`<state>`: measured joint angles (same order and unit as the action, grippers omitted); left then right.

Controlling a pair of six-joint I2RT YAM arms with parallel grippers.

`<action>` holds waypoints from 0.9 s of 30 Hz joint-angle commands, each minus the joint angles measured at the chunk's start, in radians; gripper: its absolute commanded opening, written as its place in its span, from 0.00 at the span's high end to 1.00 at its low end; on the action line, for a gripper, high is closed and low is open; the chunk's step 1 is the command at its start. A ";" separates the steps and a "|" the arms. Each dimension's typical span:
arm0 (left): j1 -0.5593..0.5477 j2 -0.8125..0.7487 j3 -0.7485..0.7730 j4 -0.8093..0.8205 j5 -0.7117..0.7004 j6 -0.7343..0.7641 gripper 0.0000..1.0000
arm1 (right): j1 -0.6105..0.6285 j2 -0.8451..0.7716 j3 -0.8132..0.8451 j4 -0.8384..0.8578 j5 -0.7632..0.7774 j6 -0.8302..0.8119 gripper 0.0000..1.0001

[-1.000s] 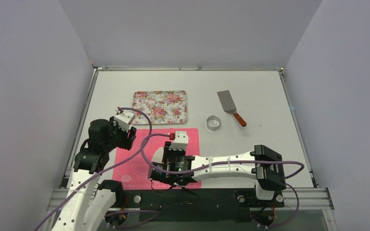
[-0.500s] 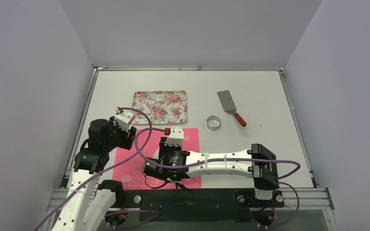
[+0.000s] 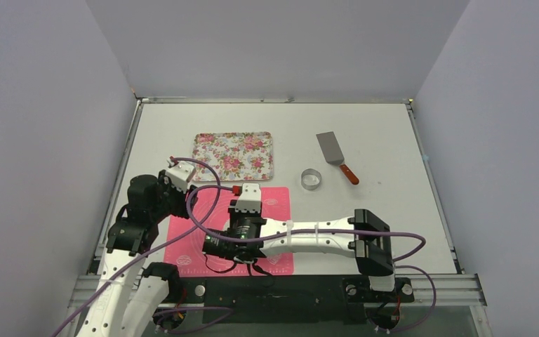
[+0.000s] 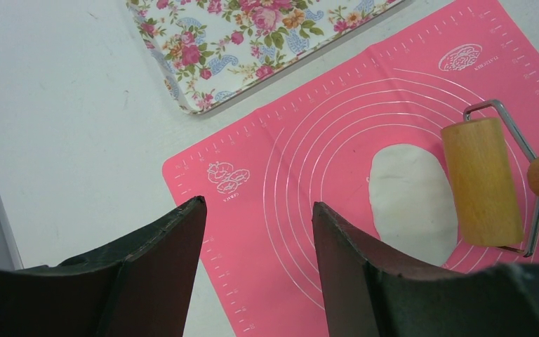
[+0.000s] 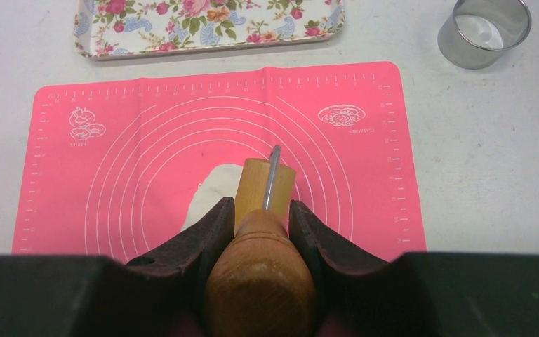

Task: Roll out the dumpling wrappers from the dough
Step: Flatten out the dough on the work surface.

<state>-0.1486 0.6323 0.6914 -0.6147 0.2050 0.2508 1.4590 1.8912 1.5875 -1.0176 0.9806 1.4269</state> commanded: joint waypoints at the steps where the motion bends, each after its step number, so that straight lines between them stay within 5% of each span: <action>1: 0.006 -0.015 0.004 0.045 -0.007 -0.003 0.45 | -0.007 0.032 0.130 -0.102 0.037 0.003 1.00; 6: 0.005 -0.019 0.004 0.040 -0.009 0.000 0.45 | 0.010 0.076 0.218 -0.289 0.070 0.087 1.00; 14: 0.006 -0.019 0.003 0.047 0.000 -0.003 0.45 | 0.046 -0.033 0.093 -0.284 0.138 0.229 1.00; 22: 0.005 -0.028 0.005 0.045 0.002 -0.007 0.45 | 0.070 0.030 0.215 -0.446 0.191 0.279 1.00; 27: 0.006 -0.039 0.006 0.039 -0.002 -0.006 0.45 | 0.072 0.010 0.191 -0.404 0.177 0.238 1.00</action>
<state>-0.1486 0.6098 0.6910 -0.6147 0.2054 0.2497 1.5261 1.9354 1.7638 -1.3949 1.0920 1.6627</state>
